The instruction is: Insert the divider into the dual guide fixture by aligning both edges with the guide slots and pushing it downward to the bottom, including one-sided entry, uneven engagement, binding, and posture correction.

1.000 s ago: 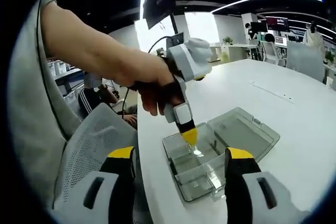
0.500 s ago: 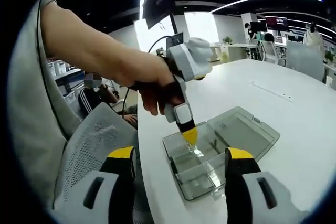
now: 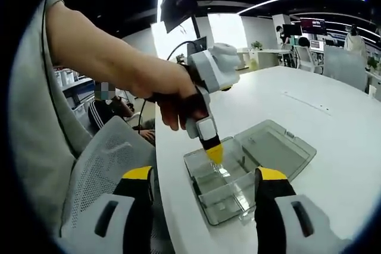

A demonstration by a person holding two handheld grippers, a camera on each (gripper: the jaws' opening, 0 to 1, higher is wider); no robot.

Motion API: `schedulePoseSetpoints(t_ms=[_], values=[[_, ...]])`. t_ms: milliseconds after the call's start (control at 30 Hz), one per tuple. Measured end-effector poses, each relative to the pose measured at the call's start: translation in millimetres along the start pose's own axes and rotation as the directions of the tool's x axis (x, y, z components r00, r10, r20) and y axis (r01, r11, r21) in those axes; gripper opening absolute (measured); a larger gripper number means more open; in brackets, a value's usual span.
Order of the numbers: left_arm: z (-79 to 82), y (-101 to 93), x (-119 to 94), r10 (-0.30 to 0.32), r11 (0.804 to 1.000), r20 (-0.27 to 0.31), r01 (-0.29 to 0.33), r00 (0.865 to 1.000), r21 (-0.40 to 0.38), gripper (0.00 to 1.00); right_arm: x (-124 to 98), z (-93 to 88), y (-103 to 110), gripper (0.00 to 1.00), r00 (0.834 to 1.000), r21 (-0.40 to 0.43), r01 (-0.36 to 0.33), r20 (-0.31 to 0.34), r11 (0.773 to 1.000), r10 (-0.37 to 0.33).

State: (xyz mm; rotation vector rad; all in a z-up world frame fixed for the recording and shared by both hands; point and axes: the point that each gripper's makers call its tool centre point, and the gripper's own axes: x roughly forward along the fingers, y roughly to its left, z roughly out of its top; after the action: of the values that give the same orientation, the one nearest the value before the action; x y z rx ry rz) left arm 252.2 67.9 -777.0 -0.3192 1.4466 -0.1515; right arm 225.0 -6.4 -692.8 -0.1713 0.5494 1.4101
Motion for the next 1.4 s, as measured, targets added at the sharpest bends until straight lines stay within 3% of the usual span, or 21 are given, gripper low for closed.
schedulePoseSetpoints(t_ms=[1400], values=[[0.6,-0.7,-1.3,0.010,0.999,-0.012,-0.010,1.000,0.037,0.02,-0.3,-0.1,0.8,0.66,1.000,0.000,-0.002,-0.006,1.000,0.002]])
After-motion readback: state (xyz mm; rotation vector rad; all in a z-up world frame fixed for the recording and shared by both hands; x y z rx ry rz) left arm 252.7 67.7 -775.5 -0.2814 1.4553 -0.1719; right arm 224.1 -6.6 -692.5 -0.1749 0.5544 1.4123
